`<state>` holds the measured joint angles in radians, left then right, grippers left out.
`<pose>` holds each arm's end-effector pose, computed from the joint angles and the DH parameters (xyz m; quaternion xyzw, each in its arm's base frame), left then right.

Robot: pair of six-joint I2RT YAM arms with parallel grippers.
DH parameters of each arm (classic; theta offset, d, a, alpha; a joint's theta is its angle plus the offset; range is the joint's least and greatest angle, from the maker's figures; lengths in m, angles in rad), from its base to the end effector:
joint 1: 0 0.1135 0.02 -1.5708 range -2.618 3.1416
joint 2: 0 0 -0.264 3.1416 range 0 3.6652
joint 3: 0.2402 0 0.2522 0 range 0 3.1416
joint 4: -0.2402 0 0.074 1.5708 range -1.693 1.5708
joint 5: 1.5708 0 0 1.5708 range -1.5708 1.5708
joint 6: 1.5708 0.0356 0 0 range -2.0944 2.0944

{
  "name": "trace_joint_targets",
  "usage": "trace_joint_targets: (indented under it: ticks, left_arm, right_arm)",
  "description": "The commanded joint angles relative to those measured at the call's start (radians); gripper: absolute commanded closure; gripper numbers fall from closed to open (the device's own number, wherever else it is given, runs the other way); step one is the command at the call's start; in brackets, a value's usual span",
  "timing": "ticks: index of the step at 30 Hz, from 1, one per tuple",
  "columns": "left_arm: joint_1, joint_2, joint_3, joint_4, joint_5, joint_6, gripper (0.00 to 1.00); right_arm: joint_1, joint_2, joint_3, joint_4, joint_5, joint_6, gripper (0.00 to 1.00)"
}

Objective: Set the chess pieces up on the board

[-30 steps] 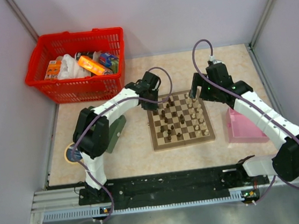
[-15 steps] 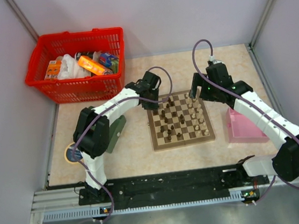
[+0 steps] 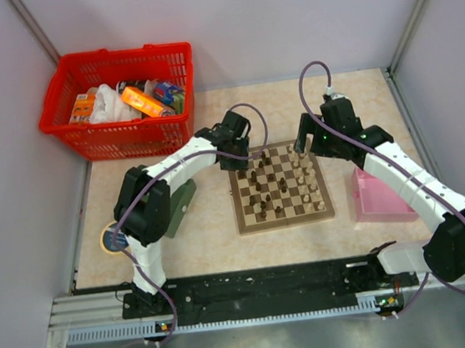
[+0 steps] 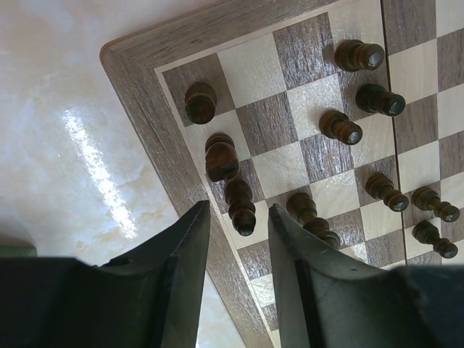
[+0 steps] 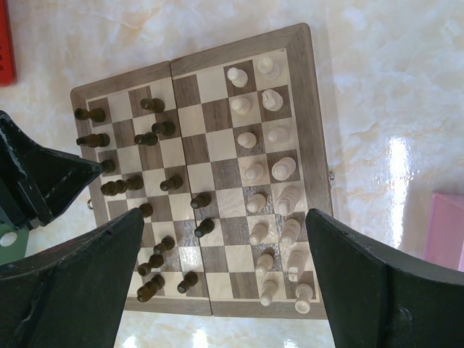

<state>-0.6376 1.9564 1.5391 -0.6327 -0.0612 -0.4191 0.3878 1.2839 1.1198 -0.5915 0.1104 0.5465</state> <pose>0.3404 -0.2495 0.2187 0.0975 0.9609 -0.1042 0.2372 0.2573 0.1009 0.3109 0.0945 0.9121 0.1330 0.3762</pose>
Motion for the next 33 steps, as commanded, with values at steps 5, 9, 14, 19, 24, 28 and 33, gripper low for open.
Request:
trace_joint_targets:
  ticks: [5,9,14,19,24,28,33]
  left_arm:
    - [0.004,-0.128,0.013,-0.001,-0.045,0.019,0.51]
    - [0.004,-0.168,0.013,0.011,-0.016,0.031,0.49]
    - [-0.002,-0.163,0.021,0.050,0.130,0.068,0.47]
    - [-0.031,-0.116,0.050,0.034,0.153,0.085,0.48]
    - [-0.048,-0.074,0.062,0.027,0.146,0.062,0.48]
    - [-0.056,-0.045,0.072,0.022,0.130,0.054,0.48]
    - [-0.056,-0.022,0.084,-0.007,0.097,0.057,0.49]
  right_arm:
    - [-0.004,-0.011,0.009,0.030,0.002,0.000,0.07]
    - [-0.006,-0.009,0.009,0.029,0.003,0.001,0.07]
    - [-0.006,-0.009,0.012,0.029,0.002,0.001,0.07]
    - [-0.006,-0.009,0.009,0.029,0.002,0.003,0.07]
    - [-0.006,-0.014,0.008,0.029,0.005,0.001,0.07]
    - [-0.006,-0.012,0.006,0.029,0.006,0.000,0.07]
    - [-0.006,-0.015,0.003,0.029,0.009,-0.002,0.07]
